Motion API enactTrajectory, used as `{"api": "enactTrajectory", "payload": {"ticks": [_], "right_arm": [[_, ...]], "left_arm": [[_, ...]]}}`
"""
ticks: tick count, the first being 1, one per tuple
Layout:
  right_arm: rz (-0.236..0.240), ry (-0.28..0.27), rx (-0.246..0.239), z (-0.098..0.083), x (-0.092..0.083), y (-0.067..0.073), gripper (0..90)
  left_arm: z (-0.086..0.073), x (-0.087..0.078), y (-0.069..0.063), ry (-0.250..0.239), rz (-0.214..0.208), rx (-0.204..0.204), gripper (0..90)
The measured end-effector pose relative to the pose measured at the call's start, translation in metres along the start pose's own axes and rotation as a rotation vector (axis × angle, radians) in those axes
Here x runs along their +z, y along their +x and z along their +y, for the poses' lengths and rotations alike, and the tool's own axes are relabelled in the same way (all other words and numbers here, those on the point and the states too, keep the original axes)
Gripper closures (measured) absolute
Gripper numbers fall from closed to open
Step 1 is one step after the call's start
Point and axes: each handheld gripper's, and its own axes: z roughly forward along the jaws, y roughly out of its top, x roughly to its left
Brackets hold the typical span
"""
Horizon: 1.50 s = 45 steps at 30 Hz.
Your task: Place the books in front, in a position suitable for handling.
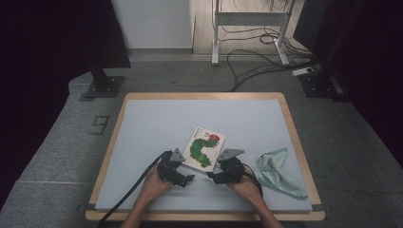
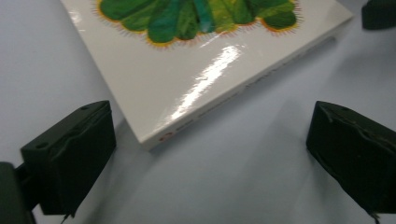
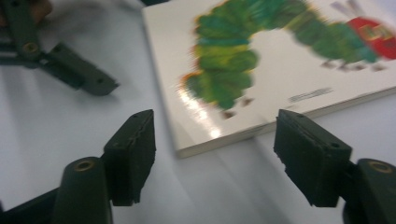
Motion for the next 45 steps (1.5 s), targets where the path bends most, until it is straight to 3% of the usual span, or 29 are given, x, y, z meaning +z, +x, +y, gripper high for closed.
{"api": "enactTrajectory", "payload": {"ticks": [10, 15, 24, 32, 36, 45], "right_arm": [[-0.067, -0.009, 0.035, 0.018, 0.009, -0.044, 14.4], [-0.084, -0.004, 0.046, 0.027, 0.021, -0.062, 11.9], [-0.057, 0.019, 0.056, 0.035, 0.044, -0.090, 0.0], [-0.005, 0.012, 0.064, 0.043, 0.058, -0.103, 0.0], [0.037, 0.012, 0.096, 0.044, 0.064, -0.106, 0.0], [0.039, 0.016, 0.097, 0.042, 0.060, -0.101, 0.0]], "left_arm": [[0.000, 0.003, 0.014, -0.020, 0.060, -0.079, 0.0], [0.000, 0.003, 0.015, -0.019, 0.065, -0.086, 0.0], [0.000, 0.003, 0.015, -0.018, 0.067, -0.086, 0.0], [0.000, 0.004, 0.015, -0.018, 0.067, -0.087, 0.0], [0.000, 0.004, 0.015, -0.019, 0.067, -0.087, 0.0], [-0.001, 0.003, 0.016, -0.018, 0.057, -0.082, 0.0]]}}
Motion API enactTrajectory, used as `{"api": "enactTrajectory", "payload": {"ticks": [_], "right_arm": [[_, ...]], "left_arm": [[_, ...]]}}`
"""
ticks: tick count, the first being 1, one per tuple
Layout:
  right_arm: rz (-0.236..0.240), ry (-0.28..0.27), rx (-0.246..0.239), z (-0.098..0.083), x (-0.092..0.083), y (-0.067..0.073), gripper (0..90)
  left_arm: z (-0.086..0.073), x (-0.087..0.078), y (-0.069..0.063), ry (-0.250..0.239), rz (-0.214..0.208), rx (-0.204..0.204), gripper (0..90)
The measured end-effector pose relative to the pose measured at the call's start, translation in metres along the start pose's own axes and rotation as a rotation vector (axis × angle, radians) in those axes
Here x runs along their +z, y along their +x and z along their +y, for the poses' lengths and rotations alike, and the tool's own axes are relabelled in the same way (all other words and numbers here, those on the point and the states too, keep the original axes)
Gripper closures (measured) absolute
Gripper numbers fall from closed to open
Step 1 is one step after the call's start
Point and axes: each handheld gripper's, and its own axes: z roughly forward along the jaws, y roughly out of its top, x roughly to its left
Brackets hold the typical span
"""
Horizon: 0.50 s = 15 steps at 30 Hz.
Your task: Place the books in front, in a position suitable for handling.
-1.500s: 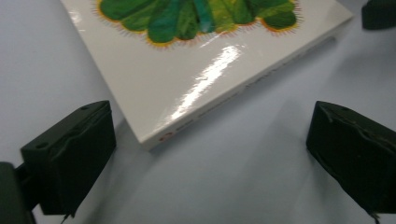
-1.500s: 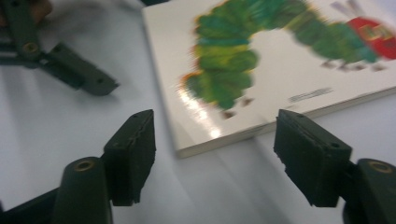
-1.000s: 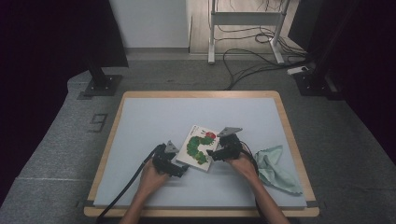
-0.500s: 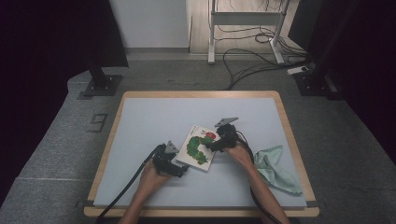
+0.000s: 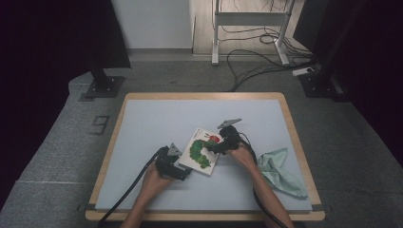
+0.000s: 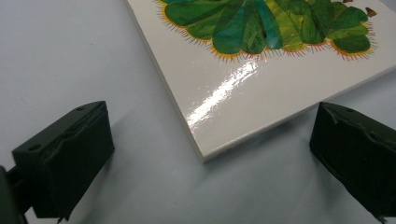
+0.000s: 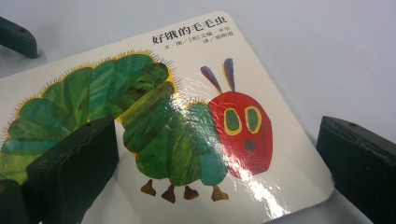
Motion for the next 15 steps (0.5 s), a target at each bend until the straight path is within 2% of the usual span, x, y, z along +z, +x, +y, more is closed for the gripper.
{"api": "enactTrajectory", "payload": {"ticks": [8, 15], "right_arm": [[-0.010, 0.012, 0.006, -0.008, -0.010, 0.007, 1.1], [-0.020, 0.009, 0.025, -0.018, -0.017, 0.019, 1.5]], "left_arm": [[-0.005, -0.005, 0.005, 0.001, -0.006, 0.007, 0.0], [-0.012, -0.011, 0.011, -0.003, 0.006, -0.009, 0.0]]}}
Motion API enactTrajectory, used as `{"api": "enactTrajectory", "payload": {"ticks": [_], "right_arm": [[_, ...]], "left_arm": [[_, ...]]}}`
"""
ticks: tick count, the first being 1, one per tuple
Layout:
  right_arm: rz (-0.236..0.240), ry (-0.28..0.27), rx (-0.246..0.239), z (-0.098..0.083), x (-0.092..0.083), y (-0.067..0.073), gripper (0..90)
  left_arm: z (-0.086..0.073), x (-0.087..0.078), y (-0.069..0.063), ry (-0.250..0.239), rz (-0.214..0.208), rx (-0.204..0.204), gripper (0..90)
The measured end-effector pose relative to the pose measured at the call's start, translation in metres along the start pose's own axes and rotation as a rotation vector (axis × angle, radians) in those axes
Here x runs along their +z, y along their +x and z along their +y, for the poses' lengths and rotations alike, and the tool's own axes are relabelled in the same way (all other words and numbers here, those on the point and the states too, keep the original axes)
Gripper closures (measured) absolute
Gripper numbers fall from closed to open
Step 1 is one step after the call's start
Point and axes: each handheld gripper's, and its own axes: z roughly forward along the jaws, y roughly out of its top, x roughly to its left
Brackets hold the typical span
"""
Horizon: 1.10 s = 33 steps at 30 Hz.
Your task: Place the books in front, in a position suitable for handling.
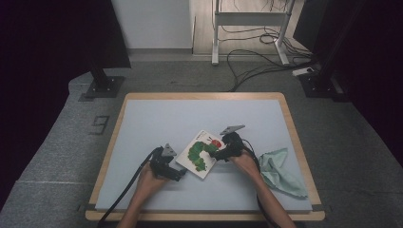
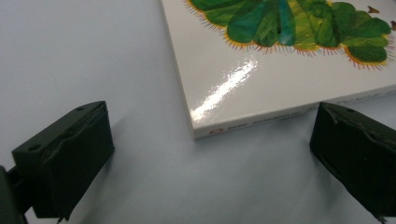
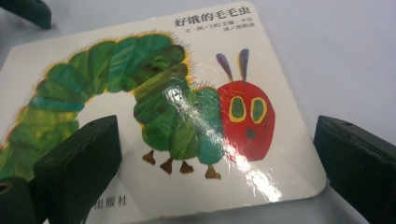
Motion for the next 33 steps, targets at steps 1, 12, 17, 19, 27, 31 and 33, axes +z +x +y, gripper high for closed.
{"api": "enactTrajectory", "payload": {"ticks": [1, 12, 17, 19, 27, 31, 33], "right_arm": [[0.000, 0.003, 0.000, -0.001, -0.001, 0.002, 1.5], [0.011, 0.013, -0.013, -0.016, -0.014, 0.021, 2.2], [0.024, 0.008, -0.027, -0.021, -0.016, 0.028, 2.1], [0.027, 0.004, -0.028, -0.023, -0.017, 0.030, 2.1], [0.002, 0.017, -0.073, -0.029, -0.019, 0.048, 3.2], [-0.001, 0.015, -0.058, -0.030, -0.020, 0.052, 3.4], [0.007, 0.014, -0.054, -0.032, -0.021, 0.054, 3.7]], "left_arm": [[-0.001, -0.001, 0.001, 0.000, 0.004, -0.006, 0.0], [-0.014, -0.013, -0.004, 0.010, 0.055, -0.064, 0.0], [-0.023, -0.022, -0.017, 0.023, 0.030, -0.031, 0.0], [-0.025, -0.024, -0.021, 0.017, 0.013, -0.012, 0.0], [-0.027, -0.024, -0.023, 0.002, -0.003, 0.015, 0.0], [-0.029, -0.025, -0.020, 0.001, -0.022, 0.032, 0.0], [-0.031, -0.027, -0.018, 0.003, -0.037, 0.047, 0.0]]}}
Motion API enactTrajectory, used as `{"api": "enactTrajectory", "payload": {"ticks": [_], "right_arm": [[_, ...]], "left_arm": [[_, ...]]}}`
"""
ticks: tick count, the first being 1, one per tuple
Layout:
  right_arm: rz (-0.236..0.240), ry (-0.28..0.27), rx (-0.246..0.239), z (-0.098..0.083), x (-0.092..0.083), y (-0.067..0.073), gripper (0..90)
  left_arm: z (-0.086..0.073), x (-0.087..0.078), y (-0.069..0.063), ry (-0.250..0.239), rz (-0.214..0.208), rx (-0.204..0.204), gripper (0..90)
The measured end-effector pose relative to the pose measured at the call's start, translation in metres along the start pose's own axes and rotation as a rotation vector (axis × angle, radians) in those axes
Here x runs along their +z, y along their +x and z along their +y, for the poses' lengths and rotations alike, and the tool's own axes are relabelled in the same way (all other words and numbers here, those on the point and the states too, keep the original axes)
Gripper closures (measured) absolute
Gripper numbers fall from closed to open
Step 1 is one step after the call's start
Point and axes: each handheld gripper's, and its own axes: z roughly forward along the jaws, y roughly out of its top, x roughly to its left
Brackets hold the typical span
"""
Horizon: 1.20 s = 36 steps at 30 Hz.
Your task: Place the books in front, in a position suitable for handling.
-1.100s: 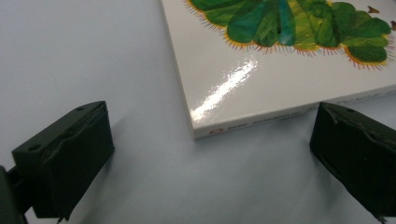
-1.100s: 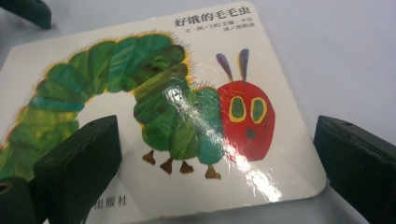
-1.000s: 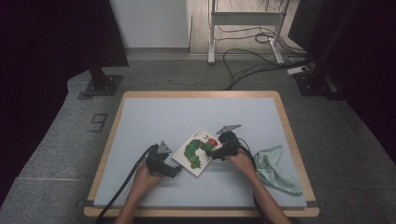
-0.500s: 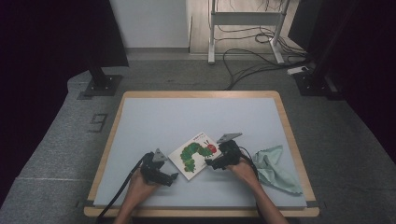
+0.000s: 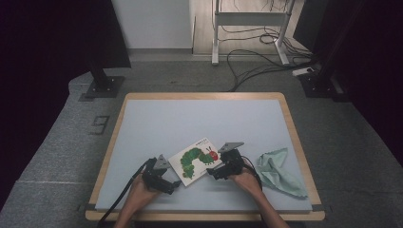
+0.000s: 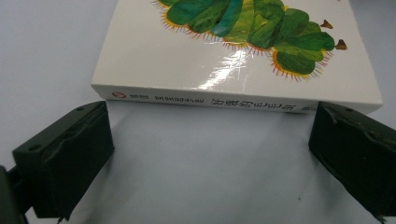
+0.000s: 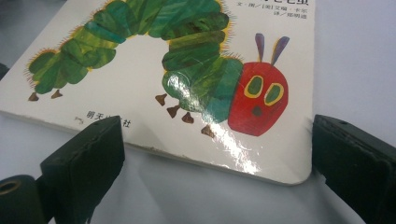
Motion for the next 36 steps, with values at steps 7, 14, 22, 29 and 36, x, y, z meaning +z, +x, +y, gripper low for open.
{"api": "enactTrajectory", "payload": {"ticks": [7, 14, 22, 29, 36], "right_arm": [[0.016, -0.003, 0.000, -0.004, -0.002, 0.011, 4.0], [0.016, 0.006, -0.016, -0.005, -0.002, 0.020, 3.5], [0.038, -0.002, -0.010, -0.006, -0.002, 0.023, 2.3], [0.036, -0.003, -0.034, -0.007, -0.002, 0.023, 2.2], [0.014, 0.007, -0.050, -0.003, -0.009, 0.021, 5.0]], "left_arm": [[-0.007, -0.007, 0.003, 0.003, -0.048, 0.055, 0.9], [-0.012, -0.011, 0.003, -0.001, -0.078, 0.088, 1.3], [-0.013, -0.012, 0.008, -0.002, -0.095, 0.106, 1.1], [-0.014, -0.011, 0.007, -0.006, -0.091, 0.099, 0.7], [-0.014, -0.011, 0.007, -0.008, -0.090, 0.098, 0.5]]}}
